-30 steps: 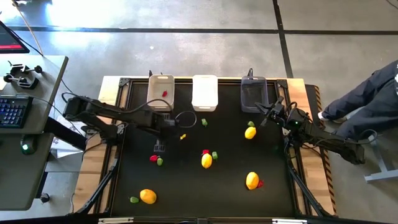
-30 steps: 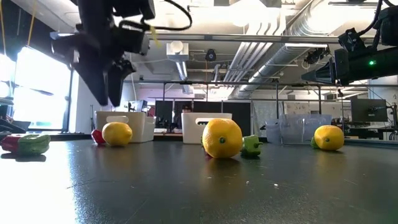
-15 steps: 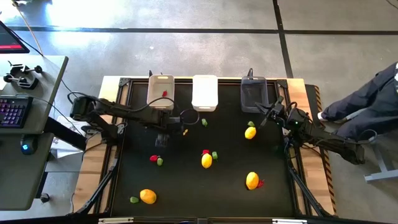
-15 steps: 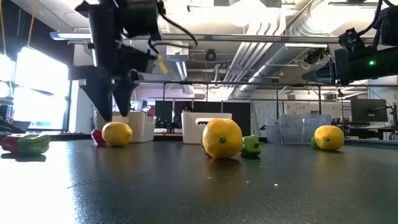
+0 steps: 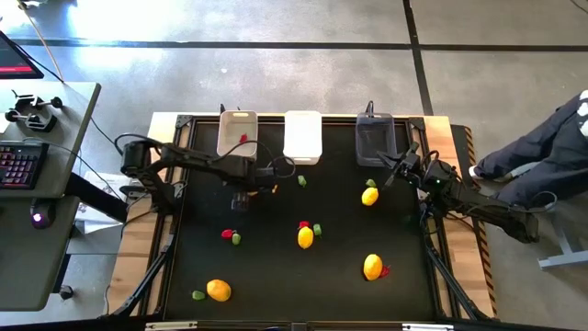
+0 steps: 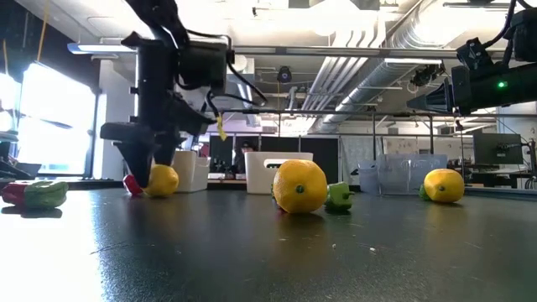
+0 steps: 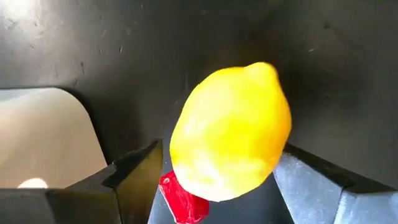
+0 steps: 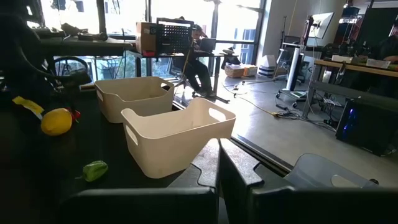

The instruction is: Sort produce into baskets

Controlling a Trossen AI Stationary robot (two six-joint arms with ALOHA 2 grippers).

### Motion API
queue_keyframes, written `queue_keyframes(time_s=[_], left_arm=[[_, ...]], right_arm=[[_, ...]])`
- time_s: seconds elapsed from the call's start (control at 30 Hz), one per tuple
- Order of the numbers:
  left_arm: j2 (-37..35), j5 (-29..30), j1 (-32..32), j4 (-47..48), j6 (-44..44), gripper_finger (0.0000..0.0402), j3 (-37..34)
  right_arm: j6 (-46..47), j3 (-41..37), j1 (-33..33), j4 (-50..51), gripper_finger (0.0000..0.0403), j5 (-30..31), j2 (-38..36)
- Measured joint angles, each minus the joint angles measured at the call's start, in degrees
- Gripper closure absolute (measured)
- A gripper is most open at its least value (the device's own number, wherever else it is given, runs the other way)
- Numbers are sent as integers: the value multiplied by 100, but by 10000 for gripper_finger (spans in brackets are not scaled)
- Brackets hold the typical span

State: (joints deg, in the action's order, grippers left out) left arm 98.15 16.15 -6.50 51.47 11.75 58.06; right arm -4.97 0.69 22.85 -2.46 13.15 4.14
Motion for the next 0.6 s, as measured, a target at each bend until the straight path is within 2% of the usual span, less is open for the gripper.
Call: queue_keyframes(time_s=[0.17, 0.37, 0.6], left_arm=[[-31, -80, -30, 71, 6, 174, 0], [-96, -815, -28, -67, -50, 254, 9], [-92, -1707, -28, -884, -196, 259, 11]], right_arm=[[0, -1, 1, 0, 402, 0, 0], [0, -1, 1, 0, 402, -2, 0], [0, -1, 1, 0, 402, -2, 0]])
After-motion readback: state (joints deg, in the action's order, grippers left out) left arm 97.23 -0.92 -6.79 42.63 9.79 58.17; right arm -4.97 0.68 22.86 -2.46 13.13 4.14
